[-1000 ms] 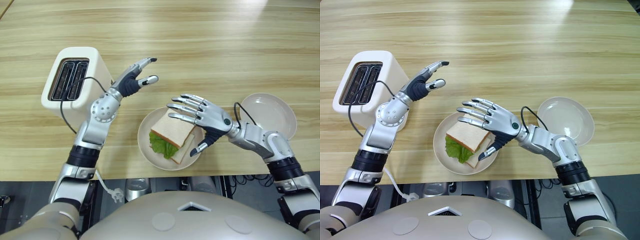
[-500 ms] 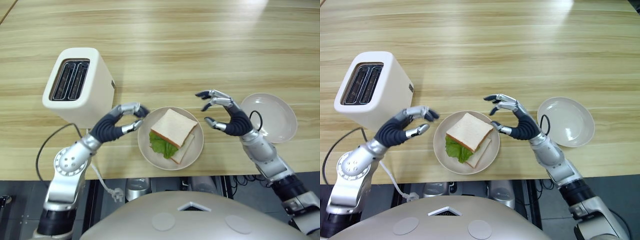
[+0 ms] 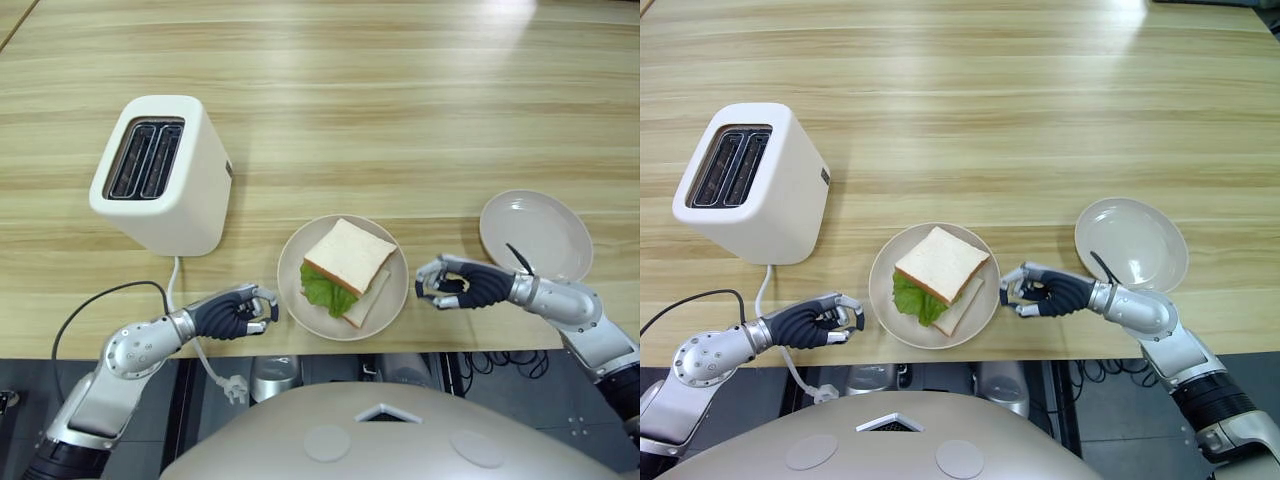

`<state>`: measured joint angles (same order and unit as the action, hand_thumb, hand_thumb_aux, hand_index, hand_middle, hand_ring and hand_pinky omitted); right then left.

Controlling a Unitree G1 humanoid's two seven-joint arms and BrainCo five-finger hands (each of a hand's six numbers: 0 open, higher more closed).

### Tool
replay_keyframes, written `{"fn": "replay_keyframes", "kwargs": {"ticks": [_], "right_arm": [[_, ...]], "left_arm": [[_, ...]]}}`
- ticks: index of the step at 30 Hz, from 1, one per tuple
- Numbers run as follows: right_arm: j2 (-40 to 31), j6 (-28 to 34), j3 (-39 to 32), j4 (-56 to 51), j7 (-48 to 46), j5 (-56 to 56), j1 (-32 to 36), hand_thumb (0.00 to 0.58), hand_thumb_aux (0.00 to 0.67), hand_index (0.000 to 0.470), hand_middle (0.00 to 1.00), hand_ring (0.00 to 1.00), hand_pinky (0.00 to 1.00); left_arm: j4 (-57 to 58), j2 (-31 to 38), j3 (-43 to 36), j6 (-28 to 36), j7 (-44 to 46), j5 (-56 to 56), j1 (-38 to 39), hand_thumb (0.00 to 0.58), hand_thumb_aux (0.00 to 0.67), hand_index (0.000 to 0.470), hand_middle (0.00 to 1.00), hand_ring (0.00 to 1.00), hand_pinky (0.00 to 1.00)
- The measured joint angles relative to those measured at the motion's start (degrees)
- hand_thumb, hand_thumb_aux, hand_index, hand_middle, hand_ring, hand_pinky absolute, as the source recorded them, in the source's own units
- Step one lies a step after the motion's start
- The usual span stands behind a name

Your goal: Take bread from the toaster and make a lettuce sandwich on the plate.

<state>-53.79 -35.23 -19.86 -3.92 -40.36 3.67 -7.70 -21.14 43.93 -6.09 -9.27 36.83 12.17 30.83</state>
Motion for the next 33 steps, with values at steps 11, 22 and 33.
{"fn": "replay_keyframes", "kwargs": {"ticks": [11, 22, 33], "right_arm": [[-0.2, 1.1, 0.02, 1.39, -2.44, -13.82, -2.03, 0.58, 0.67, 0.46, 1.0, 1.0, 1.0], [11.68, 0.94, -4.03, -0.43, 2.71, -26.19, 4.15, 0.58, 0.67, 0.46, 1.0, 1.0, 1.0], [21.78, -1.15, -7.18, -26.21, 16.34, -40.45, 28.38, 0.58, 0.67, 0.46, 1.0, 1.0, 1.0]], "left_arm": [[3.6, -0.59, -5.5, -3.25, -2.36, 11.19, -1.69, 0.58, 0.67, 0.46, 1.0, 1.0, 1.0], [8.5, -10.76, -12.85, -3.89, -7.01, 15.69, -13.98, 0.58, 0.67, 0.46, 1.0, 1.0, 1.0], [36.37, -16.39, -13.6, -5.4, -13.93, 16.74, -36.54, 0.58, 0.67, 0.46, 1.0, 1.0, 1.0]]}}
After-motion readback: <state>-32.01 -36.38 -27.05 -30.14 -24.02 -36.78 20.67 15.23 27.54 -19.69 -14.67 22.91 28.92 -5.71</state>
